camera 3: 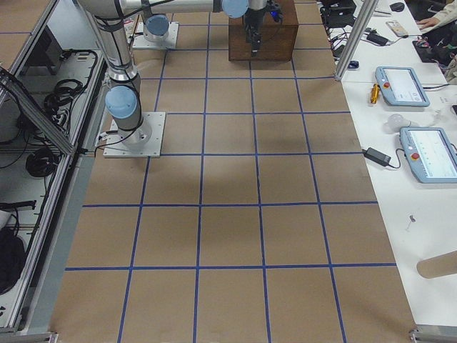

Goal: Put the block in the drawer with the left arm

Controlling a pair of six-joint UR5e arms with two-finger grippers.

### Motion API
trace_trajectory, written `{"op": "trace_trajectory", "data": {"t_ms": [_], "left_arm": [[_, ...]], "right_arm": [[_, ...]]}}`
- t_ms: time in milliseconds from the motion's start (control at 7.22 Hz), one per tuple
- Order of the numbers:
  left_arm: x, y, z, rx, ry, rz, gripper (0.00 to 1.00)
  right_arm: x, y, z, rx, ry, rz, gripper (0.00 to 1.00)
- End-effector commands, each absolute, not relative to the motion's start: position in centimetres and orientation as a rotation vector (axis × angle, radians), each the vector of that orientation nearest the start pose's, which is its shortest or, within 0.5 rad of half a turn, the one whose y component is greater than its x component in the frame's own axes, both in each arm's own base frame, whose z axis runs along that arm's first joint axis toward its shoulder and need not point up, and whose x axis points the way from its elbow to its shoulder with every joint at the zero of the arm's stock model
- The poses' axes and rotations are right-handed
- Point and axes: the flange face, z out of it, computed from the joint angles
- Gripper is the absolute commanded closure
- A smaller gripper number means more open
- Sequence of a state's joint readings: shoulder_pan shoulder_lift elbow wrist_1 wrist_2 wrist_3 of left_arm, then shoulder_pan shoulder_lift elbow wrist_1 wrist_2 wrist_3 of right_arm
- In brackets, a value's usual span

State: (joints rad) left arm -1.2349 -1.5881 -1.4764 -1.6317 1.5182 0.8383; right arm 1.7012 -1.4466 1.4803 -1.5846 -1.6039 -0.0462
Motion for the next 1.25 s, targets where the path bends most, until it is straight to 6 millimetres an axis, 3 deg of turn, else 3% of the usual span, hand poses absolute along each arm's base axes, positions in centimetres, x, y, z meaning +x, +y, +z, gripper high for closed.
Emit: {"op": "trace_trajectory", "data": {"t_ms": [0,277,554,1108], "left_arm": [[-4.3,-52.9,51.6,0.311,3.141,-0.147,0.00],[-10.2,-52.6,51.0,-0.100,3.184,-0.137,0.00],[-14.5,-52.4,50.4,-0.036,3.186,-0.147,0.00],[-15.0,-52.4,50.3,-0.019,3.185,-0.144,0.00]], "right_arm": [[20.0,-52.1,46.9,-0.280,3.162,0.029,0.00],[19.9,-52.1,46.9,-0.280,3.164,0.029,0.00],[19.9,-52.1,46.9,-0.283,3.163,0.029,0.00],[19.9,-52.1,46.9,-0.280,3.164,0.029,0.00]]}}
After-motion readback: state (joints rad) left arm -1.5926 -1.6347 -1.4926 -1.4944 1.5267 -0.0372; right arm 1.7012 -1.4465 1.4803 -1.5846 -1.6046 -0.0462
